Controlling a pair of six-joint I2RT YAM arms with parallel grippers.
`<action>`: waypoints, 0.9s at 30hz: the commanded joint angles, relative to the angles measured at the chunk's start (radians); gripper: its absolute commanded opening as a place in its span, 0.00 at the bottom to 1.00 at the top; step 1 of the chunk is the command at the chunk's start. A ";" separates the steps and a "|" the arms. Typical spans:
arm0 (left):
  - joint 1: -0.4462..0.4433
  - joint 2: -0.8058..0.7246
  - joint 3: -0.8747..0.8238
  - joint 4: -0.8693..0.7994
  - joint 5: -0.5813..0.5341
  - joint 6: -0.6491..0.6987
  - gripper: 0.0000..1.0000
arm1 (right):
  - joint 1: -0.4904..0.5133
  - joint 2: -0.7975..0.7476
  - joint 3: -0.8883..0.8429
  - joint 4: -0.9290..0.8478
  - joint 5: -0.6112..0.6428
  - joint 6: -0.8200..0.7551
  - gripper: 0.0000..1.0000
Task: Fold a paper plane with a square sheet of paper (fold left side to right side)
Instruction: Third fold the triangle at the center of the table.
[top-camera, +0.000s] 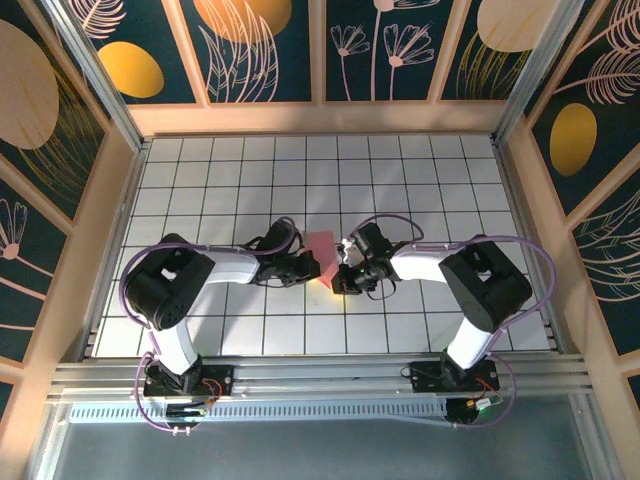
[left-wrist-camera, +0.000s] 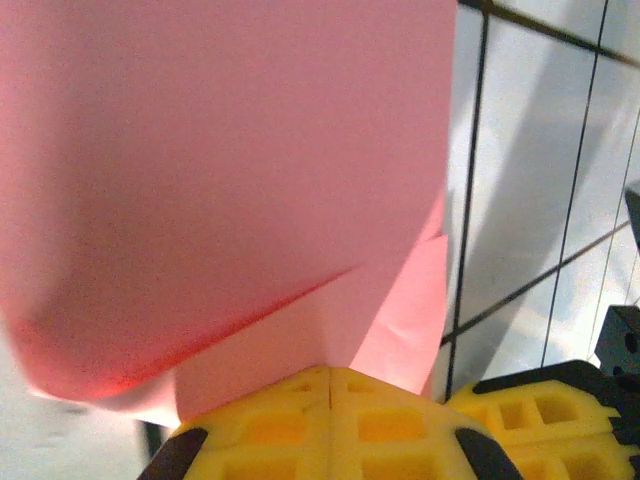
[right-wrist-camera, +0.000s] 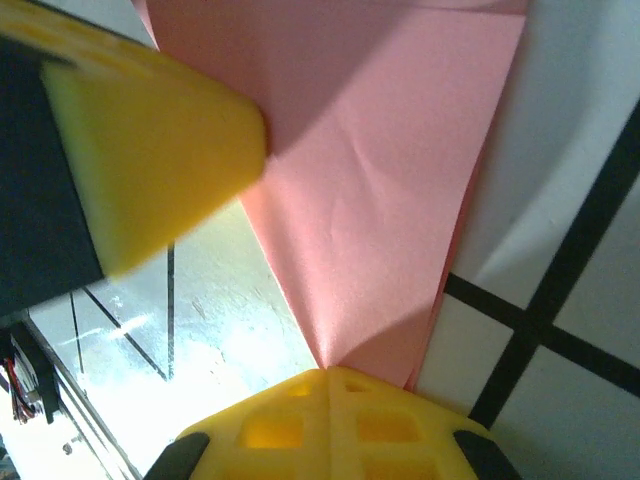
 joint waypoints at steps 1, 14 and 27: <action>0.092 -0.004 -0.042 -0.056 -0.152 0.058 0.00 | 0.011 0.067 -0.044 -0.146 0.122 -0.009 0.00; 0.169 -0.073 0.010 -0.132 -0.214 0.161 0.00 | 0.014 0.076 -0.037 -0.139 0.101 -0.009 0.00; 0.001 -0.171 -0.032 -0.029 -0.081 0.122 0.00 | 0.014 0.078 -0.033 -0.130 0.103 -0.004 0.00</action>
